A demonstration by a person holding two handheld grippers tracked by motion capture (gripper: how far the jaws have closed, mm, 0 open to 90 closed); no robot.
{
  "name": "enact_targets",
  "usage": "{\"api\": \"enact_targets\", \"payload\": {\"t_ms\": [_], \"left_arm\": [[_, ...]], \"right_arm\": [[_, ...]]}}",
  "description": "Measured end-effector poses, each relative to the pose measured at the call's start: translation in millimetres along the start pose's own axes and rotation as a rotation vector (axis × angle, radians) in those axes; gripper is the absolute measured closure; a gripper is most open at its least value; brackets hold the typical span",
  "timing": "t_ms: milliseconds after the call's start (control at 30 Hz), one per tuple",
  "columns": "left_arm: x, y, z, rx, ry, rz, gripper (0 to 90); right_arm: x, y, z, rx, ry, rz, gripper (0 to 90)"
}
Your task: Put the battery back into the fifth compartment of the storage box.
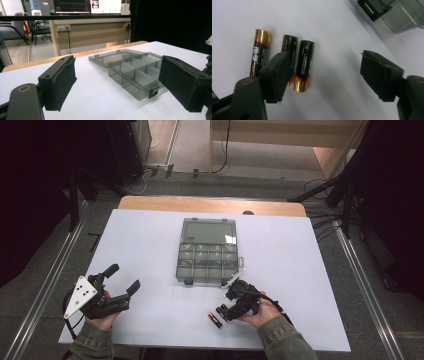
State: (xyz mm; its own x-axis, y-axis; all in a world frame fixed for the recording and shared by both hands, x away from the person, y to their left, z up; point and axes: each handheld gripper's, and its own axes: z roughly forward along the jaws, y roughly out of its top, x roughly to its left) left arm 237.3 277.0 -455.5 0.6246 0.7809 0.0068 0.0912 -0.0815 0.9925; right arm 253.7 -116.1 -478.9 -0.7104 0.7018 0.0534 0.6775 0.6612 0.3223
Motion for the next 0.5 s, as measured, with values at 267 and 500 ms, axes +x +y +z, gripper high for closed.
{"api": "enact_targets", "payload": {"t_ms": [267,500], "left_arm": [[-0.2,0.0,0.0,0.000,-0.001,0.000,14.2],[-0.3,0.2,-0.4,-0.002,0.000,-0.001,14.2]], "right_arm": [[3.7,3.1,1.2,0.058,0.021,-0.048,45.9],[4.4,6.1,1.4,0.088,0.016,-0.031,62.2]]}}
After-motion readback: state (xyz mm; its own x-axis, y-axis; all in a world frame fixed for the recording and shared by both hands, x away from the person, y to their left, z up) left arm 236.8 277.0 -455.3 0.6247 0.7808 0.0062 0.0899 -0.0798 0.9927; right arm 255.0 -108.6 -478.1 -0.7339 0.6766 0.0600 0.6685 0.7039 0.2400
